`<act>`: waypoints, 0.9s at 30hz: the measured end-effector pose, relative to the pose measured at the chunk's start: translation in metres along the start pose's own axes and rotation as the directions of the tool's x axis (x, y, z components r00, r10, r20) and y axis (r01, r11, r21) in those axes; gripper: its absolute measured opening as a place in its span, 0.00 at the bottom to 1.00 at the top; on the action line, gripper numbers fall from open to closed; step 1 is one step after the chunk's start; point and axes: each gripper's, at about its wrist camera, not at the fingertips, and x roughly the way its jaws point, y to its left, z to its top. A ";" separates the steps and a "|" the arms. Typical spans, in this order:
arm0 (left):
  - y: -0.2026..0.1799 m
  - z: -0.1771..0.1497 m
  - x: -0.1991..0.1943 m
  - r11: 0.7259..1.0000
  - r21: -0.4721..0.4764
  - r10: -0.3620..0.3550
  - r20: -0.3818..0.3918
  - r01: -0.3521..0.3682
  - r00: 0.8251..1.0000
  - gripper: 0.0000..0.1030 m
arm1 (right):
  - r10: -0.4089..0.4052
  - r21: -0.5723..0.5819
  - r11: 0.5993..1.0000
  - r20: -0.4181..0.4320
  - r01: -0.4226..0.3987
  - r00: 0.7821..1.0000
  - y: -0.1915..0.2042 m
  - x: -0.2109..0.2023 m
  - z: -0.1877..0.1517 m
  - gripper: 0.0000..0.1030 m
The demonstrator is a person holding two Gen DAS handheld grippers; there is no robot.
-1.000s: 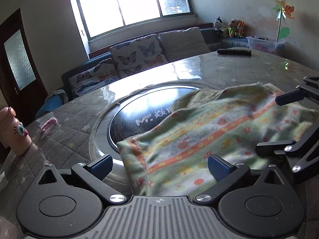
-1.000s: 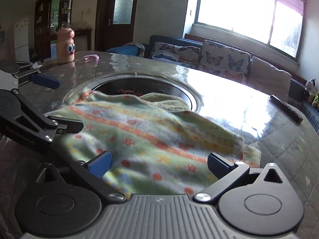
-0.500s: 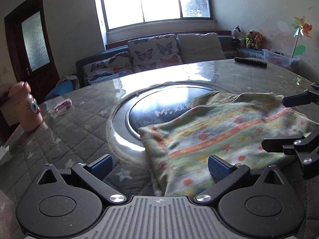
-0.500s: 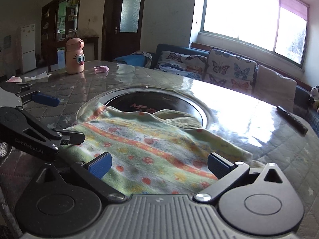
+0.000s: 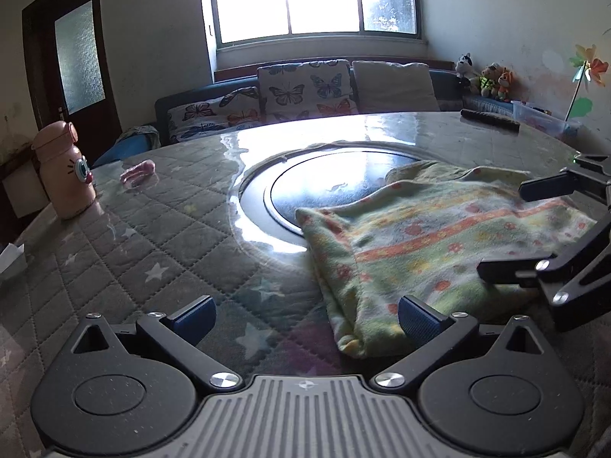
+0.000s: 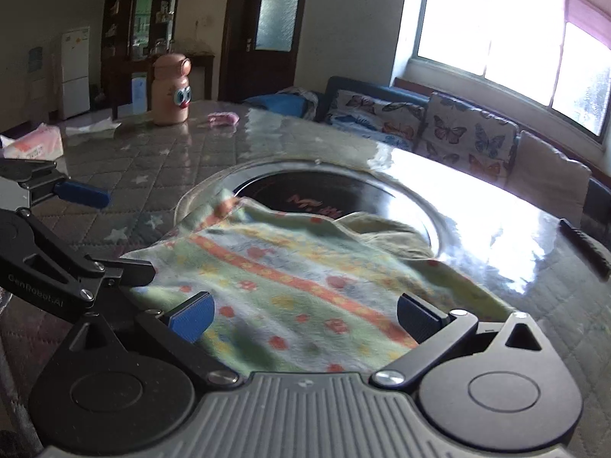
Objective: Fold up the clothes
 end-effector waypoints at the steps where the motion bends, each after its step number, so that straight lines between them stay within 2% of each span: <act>1: 0.002 -0.001 0.000 1.000 -0.005 0.001 -0.004 -0.001 1.000 1.00 | 0.007 -0.007 1.000 -0.010 -0.007 1.000 0.003 0.005 0.000 1.00; 8: 0.013 0.007 -0.003 0.999 -0.043 -0.010 0.011 0.011 1.000 1.00 | 0.018 -0.037 0.999 -0.001 -0.018 1.000 0.009 -0.004 0.007 1.00; 12: 0.027 0.017 0.002 0.994 -0.108 0.001 0.006 0.000 1.000 1.00 | 0.109 -0.093 0.990 0.013 -0.107 0.994 0.028 -0.007 0.018 0.98; 15: 0.042 0.024 0.007 0.985 -0.172 0.003 -0.006 -0.004 1.000 0.98 | 0.160 -0.146 0.976 -0.009 -0.159 0.987 0.045 -0.001 0.023 0.88; 18: 0.055 0.030 0.010 0.972 -0.235 -0.011 -0.018 0.006 1.000 0.91 | 0.208 -0.198 0.957 -0.034 -0.211 0.977 0.061 0.003 0.026 0.79; 23: 0.065 0.036 0.018 0.950 -0.308 -0.070 -0.033 0.057 0.997 0.86 | 0.273 -0.275 0.921 -0.053 -0.277 0.961 0.084 0.002 0.029 0.66; 27: 0.063 0.037 0.023 0.931 -0.349 -0.132 -0.046 0.108 0.990 0.83 | 0.264 -0.344 0.898 -0.074 -0.273 0.962 0.102 0.006 0.022 0.43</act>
